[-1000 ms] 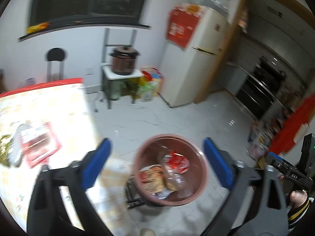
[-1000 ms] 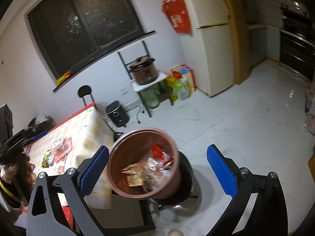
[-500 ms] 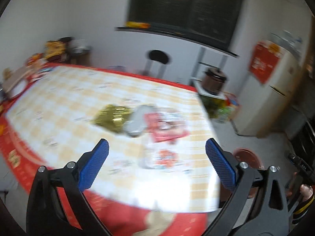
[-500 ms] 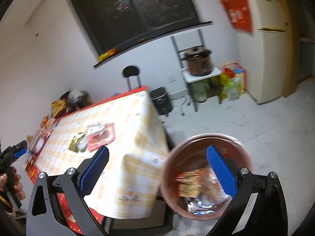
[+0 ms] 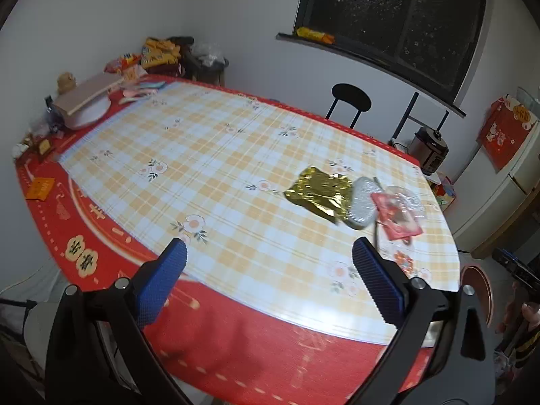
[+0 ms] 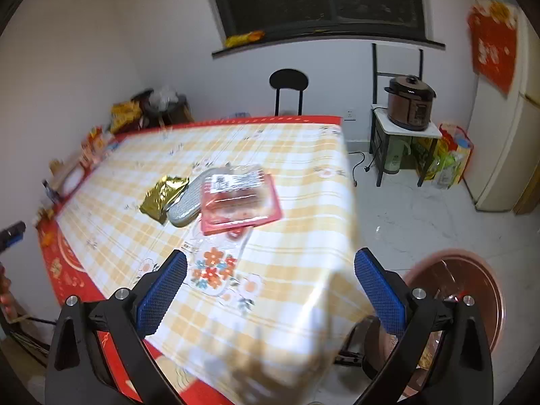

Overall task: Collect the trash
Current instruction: 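Move both tools back over the table toward the remaining trash, then grasp the red-labeled clear plastic box with the right tool and lift it, then close the left tool on the gold foil wrapper while the right tool holds the box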

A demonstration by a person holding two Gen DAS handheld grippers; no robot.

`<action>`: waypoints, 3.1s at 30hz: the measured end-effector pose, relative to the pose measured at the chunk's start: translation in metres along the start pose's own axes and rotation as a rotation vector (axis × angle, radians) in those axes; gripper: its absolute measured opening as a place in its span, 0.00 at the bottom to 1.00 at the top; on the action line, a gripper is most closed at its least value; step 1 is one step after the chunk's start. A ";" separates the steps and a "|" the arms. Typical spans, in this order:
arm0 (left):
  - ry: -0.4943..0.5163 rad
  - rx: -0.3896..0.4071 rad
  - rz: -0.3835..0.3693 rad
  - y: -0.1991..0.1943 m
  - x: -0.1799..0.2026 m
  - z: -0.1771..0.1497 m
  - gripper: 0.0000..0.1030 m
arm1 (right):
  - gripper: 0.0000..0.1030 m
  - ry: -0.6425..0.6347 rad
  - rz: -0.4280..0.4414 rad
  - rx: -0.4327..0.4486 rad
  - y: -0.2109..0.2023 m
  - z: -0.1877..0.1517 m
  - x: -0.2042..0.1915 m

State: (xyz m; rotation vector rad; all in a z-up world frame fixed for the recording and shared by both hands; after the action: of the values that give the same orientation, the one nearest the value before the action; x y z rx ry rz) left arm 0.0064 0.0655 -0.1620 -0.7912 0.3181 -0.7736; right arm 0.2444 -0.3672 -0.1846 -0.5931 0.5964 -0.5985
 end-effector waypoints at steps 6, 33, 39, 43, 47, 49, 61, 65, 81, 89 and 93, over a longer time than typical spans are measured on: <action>0.047 -0.012 -0.091 0.071 -0.026 0.030 0.94 | 0.95 -0.142 -0.092 -0.108 0.073 0.019 -0.062; 0.072 -0.183 -0.298 0.213 -0.024 0.050 0.94 | 0.95 -0.275 -0.507 -0.447 0.278 0.046 -0.061; 0.092 -0.194 -0.321 0.219 -0.014 0.054 0.94 | 0.95 -0.240 -0.546 -0.453 0.283 0.045 -0.055; 0.097 -0.203 -0.331 0.222 -0.009 0.053 0.94 | 0.94 -0.231 -0.557 -0.485 0.287 0.044 -0.051; 0.108 -0.211 -0.340 0.225 -0.004 0.053 0.94 | 0.84 -0.244 -0.549 -0.487 0.285 0.046 -0.056; 0.118 -0.213 -0.347 0.226 0.000 0.053 0.94 | 0.77 -0.257 -0.545 -0.477 0.281 0.048 -0.061; 0.234 -0.217 -0.409 0.231 0.046 0.051 0.94 | 0.58 -0.020 -0.371 -0.276 0.210 0.080 -0.062; 0.274 -0.226 -0.423 0.235 0.062 0.049 0.94 | 0.55 0.122 -0.322 -0.200 0.183 0.081 -0.048; 0.405 -0.266 -0.478 0.257 0.124 0.043 0.94 | 0.54 0.295 -0.320 -0.095 0.138 0.059 -0.022; 0.653 -0.164 -0.395 0.272 0.136 0.026 0.94 | 0.54 0.320 -0.310 -0.077 0.135 0.058 -0.017; 0.756 -0.140 -0.367 0.278 0.141 0.014 0.94 | 0.54 0.334 -0.306 -0.069 0.134 0.058 -0.014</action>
State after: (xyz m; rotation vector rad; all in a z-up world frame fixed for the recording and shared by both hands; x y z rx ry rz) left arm 0.2497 0.0958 -0.3545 -0.6681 0.9268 -1.4025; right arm 0.3184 -0.2478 -0.2286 -0.6605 0.8496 -0.9800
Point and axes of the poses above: each gripper's, at about its wrist camera, not at the fingertips, and y roughly the way its jaws point, x to its right, z to its top, the point moved 6 cm from there along y, roughly the way its jaws point, and after that the axes turned 10 degrees about z, right-handed, at the moved point
